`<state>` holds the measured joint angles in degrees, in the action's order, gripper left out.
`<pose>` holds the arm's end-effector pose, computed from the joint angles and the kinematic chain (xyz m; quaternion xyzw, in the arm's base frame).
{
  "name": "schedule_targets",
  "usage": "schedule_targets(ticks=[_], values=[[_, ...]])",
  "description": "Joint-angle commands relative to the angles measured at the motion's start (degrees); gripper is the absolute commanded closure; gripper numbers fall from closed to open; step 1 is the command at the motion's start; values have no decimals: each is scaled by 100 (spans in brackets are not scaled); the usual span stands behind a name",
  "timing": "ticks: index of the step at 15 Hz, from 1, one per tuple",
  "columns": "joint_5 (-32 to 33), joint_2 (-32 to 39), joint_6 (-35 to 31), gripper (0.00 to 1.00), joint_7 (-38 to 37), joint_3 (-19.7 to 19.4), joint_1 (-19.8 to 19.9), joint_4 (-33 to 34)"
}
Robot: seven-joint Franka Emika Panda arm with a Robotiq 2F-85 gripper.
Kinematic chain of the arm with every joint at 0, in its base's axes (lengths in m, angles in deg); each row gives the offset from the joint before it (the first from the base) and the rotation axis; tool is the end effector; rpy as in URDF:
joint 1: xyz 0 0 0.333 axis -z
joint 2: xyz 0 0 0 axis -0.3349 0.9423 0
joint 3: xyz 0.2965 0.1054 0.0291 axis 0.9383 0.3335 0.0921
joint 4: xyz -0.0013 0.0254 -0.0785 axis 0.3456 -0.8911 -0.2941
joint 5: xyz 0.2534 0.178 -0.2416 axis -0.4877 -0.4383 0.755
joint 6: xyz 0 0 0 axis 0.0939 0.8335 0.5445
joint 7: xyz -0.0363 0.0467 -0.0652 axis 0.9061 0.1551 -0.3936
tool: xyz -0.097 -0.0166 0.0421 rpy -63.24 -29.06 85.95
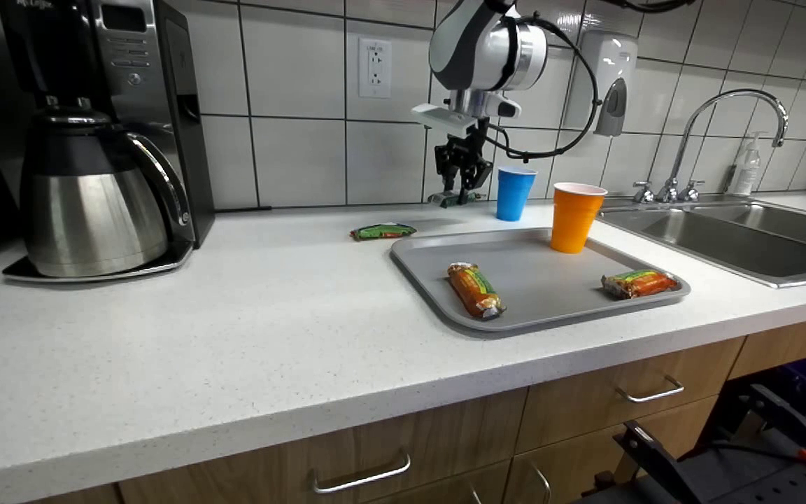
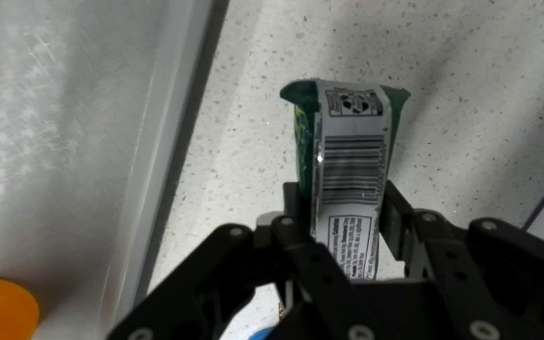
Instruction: Pick up the candy bars on the table and place them on the tray
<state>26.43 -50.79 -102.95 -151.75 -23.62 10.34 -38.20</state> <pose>0.6955 0.0438 0.2773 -0.8443 0.5292 -0.0750 0.0377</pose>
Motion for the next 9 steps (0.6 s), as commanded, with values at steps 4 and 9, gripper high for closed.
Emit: schedule_targets(ticks=[4,9], values=[[266,-746,-216,83,191,17,-14,-1108],[484,-1191,-369,83,173,-10,-26,-1828]])
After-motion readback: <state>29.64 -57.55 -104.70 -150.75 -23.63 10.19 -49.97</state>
